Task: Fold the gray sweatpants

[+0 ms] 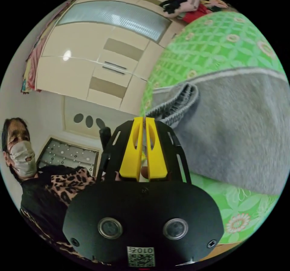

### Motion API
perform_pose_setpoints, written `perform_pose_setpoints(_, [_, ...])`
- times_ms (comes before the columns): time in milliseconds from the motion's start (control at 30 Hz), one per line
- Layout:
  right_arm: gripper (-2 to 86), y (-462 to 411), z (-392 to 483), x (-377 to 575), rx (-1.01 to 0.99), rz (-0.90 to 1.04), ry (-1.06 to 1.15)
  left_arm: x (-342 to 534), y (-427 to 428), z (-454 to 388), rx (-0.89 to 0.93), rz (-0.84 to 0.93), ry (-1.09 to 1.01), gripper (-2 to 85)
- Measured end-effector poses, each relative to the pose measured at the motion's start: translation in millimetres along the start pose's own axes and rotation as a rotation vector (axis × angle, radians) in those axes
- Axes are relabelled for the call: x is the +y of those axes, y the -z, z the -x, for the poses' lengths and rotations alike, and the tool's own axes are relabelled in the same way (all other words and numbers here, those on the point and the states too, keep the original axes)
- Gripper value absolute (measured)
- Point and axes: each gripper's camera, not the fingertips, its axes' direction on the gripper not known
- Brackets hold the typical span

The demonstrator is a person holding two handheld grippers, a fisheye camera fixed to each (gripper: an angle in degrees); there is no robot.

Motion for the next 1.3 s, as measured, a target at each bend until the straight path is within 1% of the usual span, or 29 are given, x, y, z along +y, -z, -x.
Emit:
perform_pose_setpoints(100, [3.8,-46.1,59.8,-45.7,-0.044,0.061,0.148,13.9,31.0,-2.1,-0.013,-0.069,0.001,-0.1])
perform_pose_setpoints(167, [3.7,-81.5,97.0,-74.7,-0.057,0.106,0.244,31.7,61.5,1.1,-0.032,-0.153,0.042,-0.1])
perform_pose_setpoints(200, [3.7,-109.8,120.4,-93.3,-0.067,0.147,0.310,36.9,69.0,3.2,-0.033,-0.172,0.057,-0.1])
perform_pose_setpoints(267, [3.6,-159.7,149.6,-117.8,-0.104,0.229,0.367,61.3,99.8,16.1,-0.038,-0.262,0.133,-0.1])
perform_pose_setpoints(333, [3.5,-240.4,177.9,-138.4,-0.101,0.377,0.441,81.4,120.2,30.8,-0.045,-0.320,0.204,-0.1])
perform_pose_setpoints(367, [3.5,-261.8,181.3,-142.2,-0.093,0.417,0.440,95.5,131.8,43.3,-0.053,-0.350,0.269,-0.1])
perform_pose_setpoints(433, [3.2,-344.8,184.3,-152.9,-0.114,0.602,0.419,116.7,146.7,62.9,-0.042,-0.397,0.354,-0.1])
perform_pose_setpoints(500, [3.1,-385.6,177.8,-156.8,-0.133,0.675,0.325,137.2,160.9,82.1,-0.005,-0.449,0.442,-0.1])
perform_pose_setpoints(567, [2.9,-399.2,177.1,-157.9,-0.223,0.674,0.308,158.7,181.1,98.5,0.018,-0.520,0.518,-0.1])
perform_pose_setpoints(700, [2.6,-393.1,169.0,-168.0,-0.194,0.604,0.284,171.4,210.0,113.9,-0.002,-0.564,0.563,-0.1])
perform_pose_setpoints(900, [2.8,-360.0,174.8,-195.5,-0.231,0.406,0.205,130.3,246.0,119.6,-0.089,-0.491,0.466,-0.1])
perform_pose_setpoints(967, [3.0,-350.2,187.2,-196.7,-0.268,0.377,0.246,119.2,262.2,118.2,-0.099,-0.479,0.444,-0.1])
perform_pose_setpoints(1000, [3.3,-348.2,193.6,-198.7,-0.209,0.374,0.250,118.5,269.1,115.8,-0.116,-0.485,0.432,-0.1])
perform_pose_setpoints(1033, [3.7,-348.9,198.4,-206.6,-0.107,0.355,0.241,120.8,285.8,110.9,-0.193,-0.506,0.429,-0.1])
perform_pose_setpoints(1067, [4.4,-350.5,201.5,-213.4,-0.066,0.350,0.243,126.4,302.8,109.7,-0.257,-0.533,0.443,-0.2])
perform_pose_setpoints(1100, [5.7,-356.9,210.2,-232.1,-0.021,0.354,0.255,129.7,310.2,111.3,-0.264,-0.546,0.450,-0.2])
perform_pose_setpoints(1133, [9.1,-368.3,224.6,-254.1,-0.003,0.382,0.294,136.5,322.3,118.4,-0.237,-0.569,0.467,-0.2])
perform_pose_setpoints(1200, [12.1,-395.1,252.5,-287.4,0.055,0.460,0.386,144.9,333.2,128.5,-0.169,-0.591,0.483,-0.2])
perform_pose_setpoints(1267, [13.6,-429.2,280.0,-316.9,0.214,0.533,0.486,148.2,337.3,134.3,-0.155,-0.555,0.486,-0.1])
perform_pose_setpoints(1300, [14.2,-455.2,294.7,-334.5,0.335,0.579,0.547,149.7,337.8,135.9,-0.155,-0.553,0.498,-0.1])
